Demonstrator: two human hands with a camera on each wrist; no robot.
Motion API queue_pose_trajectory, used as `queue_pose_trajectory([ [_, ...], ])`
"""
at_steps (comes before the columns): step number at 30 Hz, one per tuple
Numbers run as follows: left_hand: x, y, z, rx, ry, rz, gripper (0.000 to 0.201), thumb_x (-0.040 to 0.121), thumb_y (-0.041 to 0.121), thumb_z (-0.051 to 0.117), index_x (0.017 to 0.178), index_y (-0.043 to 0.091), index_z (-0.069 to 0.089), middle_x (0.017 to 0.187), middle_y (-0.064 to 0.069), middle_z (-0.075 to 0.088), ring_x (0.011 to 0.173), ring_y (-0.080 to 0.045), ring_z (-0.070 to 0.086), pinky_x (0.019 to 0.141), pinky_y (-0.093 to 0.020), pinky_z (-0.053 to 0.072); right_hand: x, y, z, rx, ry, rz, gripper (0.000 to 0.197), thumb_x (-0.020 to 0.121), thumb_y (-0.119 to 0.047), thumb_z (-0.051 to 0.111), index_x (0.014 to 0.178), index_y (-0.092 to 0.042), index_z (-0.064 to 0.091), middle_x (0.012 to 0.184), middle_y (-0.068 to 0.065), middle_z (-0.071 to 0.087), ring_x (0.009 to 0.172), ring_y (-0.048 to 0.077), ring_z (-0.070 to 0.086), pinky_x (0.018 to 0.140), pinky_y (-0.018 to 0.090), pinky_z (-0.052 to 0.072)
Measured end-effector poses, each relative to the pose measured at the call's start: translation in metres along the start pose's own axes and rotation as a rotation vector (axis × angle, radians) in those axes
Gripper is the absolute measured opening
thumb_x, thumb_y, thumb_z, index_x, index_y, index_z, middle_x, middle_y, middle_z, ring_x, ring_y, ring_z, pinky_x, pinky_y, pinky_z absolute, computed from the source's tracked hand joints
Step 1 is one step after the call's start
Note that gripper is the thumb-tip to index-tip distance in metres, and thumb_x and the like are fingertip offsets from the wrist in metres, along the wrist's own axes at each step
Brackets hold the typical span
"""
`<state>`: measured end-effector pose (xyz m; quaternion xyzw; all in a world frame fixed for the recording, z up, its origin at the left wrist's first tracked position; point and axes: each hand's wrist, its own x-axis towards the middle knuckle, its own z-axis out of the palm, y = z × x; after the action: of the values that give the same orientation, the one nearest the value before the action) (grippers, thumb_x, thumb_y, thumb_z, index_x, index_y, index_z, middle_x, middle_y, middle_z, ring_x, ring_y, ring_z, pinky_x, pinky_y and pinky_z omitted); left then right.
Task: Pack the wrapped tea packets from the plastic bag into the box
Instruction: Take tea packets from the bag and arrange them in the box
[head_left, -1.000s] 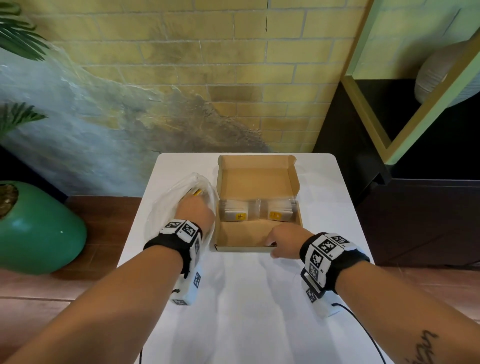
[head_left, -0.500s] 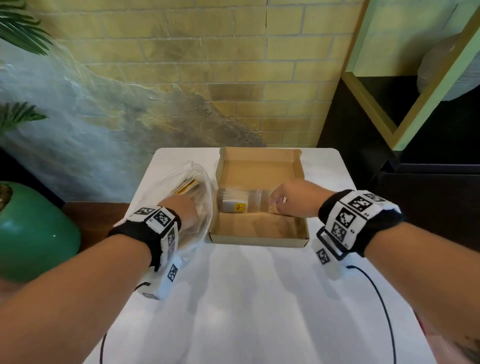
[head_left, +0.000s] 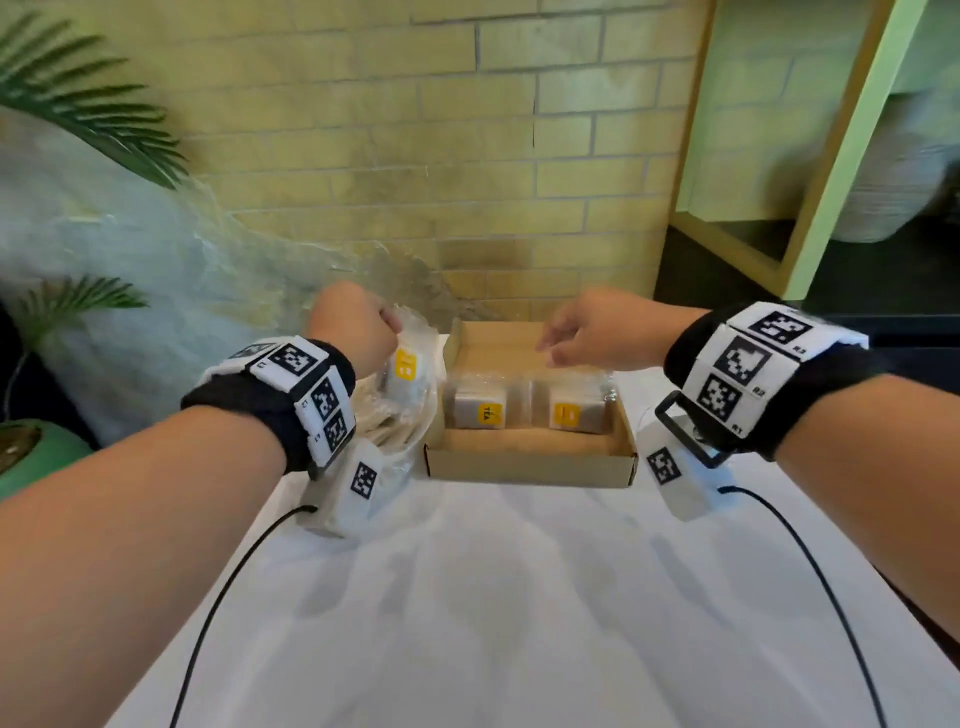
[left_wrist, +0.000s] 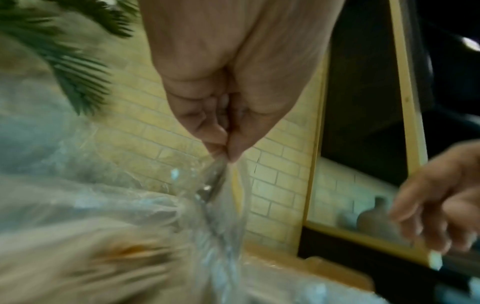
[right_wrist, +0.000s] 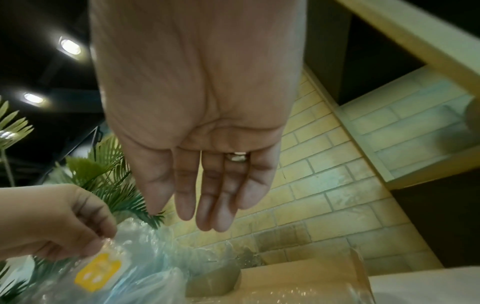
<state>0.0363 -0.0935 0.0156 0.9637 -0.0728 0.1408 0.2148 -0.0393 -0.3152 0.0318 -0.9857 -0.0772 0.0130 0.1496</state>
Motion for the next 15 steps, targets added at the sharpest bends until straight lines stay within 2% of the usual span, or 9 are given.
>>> queue_pose_trajectory([
  [3,-0.02,0.009,-0.008,-0.265,0.048,-0.022,0.021,0.083,-0.003,0.056,0.081,0.014,0.068,0.086,-0.002,0.062,0.084,-0.016,0.056,0.075,-0.024,0.044,-0.022,-0.011,0.003,0.089,0.045,0.033,0.022,0.09,-0.023,0.058,0.109,-0.017,0.067,0.092,-0.004,0.063,0.093,0.015,0.06,0.08,0.025,0.043],
  [6,-0.038,0.02,-0.019,-0.516,0.058,0.007,0.027,0.079,-0.006,0.06,0.068,0.018,0.063,0.083,-0.001,0.064,0.078,-0.016,0.057,0.07,-0.025,0.045,-0.04,-0.023,0.006,0.195,0.099,0.071,0.024,0.091,-0.025,0.057,0.111,-0.015,0.066,0.094,-0.004,0.062,0.087,0.012,0.057,0.079,0.025,0.042],
  [7,-0.042,0.023,-0.021,-0.587,0.048,0.018,0.031,0.078,-0.008,0.06,0.066,0.02,0.062,0.08,0.0,0.063,0.074,-0.015,0.056,0.067,-0.024,0.045,-0.044,-0.026,0.008,0.238,0.122,0.084,0.028,0.091,-0.026,0.056,0.116,-0.013,0.063,0.1,-0.001,0.063,0.09,0.013,0.057,0.081,0.026,0.043],
  [9,-0.052,0.031,-0.025,-0.724,0.013,0.052,0.034,0.076,-0.012,0.06,0.065,0.02,0.06,0.074,0.002,0.061,0.067,-0.012,0.054,0.059,-0.02,0.044,-0.05,-0.032,0.013,0.32,0.155,0.104,0.045,0.092,-0.031,0.055,0.131,-0.01,0.051,0.124,0.006,0.059,0.108,0.02,0.057,0.093,0.031,0.045],
  [11,-0.061,0.039,-0.028,-0.836,-0.037,0.085,0.032,0.077,-0.012,0.061,0.067,0.018,0.06,0.071,0.001,0.06,0.061,-0.011,0.051,0.054,-0.019,0.041,-0.053,-0.039,0.018,0.43,0.163,0.118,0.057,0.091,-0.034,0.055,0.14,-0.01,0.038,0.133,0.009,0.053,0.117,0.023,0.054,0.099,0.037,0.045],
  [13,-0.066,0.045,-0.031,-0.907,-0.065,0.103,0.029,0.078,-0.01,0.063,0.067,0.016,0.06,0.07,-0.001,0.058,0.059,-0.012,0.05,0.055,-0.021,0.042,-0.053,-0.046,0.02,0.574,0.205,0.108,0.049,0.091,-0.028,0.057,0.134,-0.011,0.042,0.123,0.008,0.059,0.109,0.022,0.059,0.091,0.035,0.05],
  [15,-0.063,0.048,-0.029,-0.938,-0.07,0.121,0.029,0.078,-0.009,0.064,0.066,0.016,0.059,0.068,-0.002,0.057,0.06,-0.014,0.05,0.06,-0.025,0.044,-0.052,-0.05,0.02,0.707,0.28,0.08,0.029,0.091,-0.017,0.058,0.118,-0.009,0.051,0.1,0.006,0.065,0.09,0.019,0.065,0.074,0.029,0.052],
])
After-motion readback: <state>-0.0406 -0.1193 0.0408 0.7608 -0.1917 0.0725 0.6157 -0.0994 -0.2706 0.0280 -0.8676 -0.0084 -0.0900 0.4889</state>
